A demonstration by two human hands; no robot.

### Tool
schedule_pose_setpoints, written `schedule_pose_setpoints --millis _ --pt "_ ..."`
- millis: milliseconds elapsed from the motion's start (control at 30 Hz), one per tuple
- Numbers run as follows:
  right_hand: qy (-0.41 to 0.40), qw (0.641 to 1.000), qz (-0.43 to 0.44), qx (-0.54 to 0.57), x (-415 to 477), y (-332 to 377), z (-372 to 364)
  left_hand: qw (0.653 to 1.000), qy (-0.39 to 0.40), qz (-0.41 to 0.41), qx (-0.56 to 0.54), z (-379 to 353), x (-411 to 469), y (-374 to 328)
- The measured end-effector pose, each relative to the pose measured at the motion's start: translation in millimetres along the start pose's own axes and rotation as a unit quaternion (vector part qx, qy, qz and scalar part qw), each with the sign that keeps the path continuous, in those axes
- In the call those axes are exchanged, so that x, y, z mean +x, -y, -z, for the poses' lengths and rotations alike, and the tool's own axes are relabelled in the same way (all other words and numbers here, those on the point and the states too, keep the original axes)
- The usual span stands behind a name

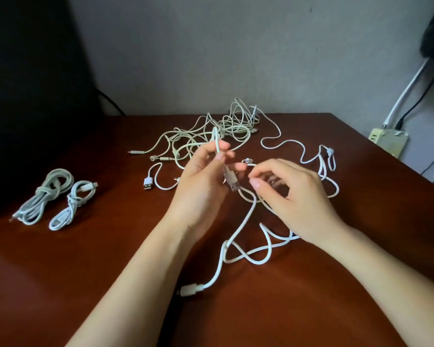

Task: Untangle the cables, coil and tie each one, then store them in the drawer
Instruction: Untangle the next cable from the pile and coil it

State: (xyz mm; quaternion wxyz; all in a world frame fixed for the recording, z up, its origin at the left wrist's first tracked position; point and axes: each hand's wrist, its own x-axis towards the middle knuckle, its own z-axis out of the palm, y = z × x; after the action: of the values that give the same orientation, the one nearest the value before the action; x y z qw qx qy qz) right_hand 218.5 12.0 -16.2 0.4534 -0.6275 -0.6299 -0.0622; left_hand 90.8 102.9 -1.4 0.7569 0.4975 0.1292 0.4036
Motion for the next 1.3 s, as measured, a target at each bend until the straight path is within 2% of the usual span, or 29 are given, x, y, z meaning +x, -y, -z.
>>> schedule_pose_setpoints --millis 100,300,400,533,767,833,933,1033,1167,1300 --pt "0.012 0.998 0.066 0.011 -2 9 1 0.999 -0.027 -0.016 0.012 4 2 -2" --pt "0.147 0.978 0.144 0.013 -13 33 -11 0.993 -0.074 -0.041 0.08 10 6 1" --pt "0.194 0.971 0.14 -0.027 -18 37 -17 0.991 -0.095 -0.036 0.085 13 8 2" --pt "0.216 0.969 0.104 -0.056 -16 36 -15 0.989 -0.12 -0.028 0.083 17 9 5" --pt "0.108 0.993 0.022 -0.05 -8 25 -2 0.982 -0.172 -0.059 0.05 28 15 0" --pt "0.081 0.997 -0.002 -0.013 -6 23 2 0.982 -0.175 -0.063 0.038 29 15 -1" --pt "0.073 0.996 -0.034 0.046 -5 23 4 0.984 -0.172 -0.048 0.025 30 17 -3" --pt "0.077 0.995 -0.039 0.053 -4 23 2 0.986 -0.163 -0.039 0.022 31 17 -6" --pt "0.06 0.996 -0.05 0.034 -1 17 3 0.985 -0.157 -0.028 -0.059 36 19 -13" --pt "-0.034 0.998 -0.057 0.003 3 5 6 0.982 -0.135 -0.036 -0.131 40 18 -18"
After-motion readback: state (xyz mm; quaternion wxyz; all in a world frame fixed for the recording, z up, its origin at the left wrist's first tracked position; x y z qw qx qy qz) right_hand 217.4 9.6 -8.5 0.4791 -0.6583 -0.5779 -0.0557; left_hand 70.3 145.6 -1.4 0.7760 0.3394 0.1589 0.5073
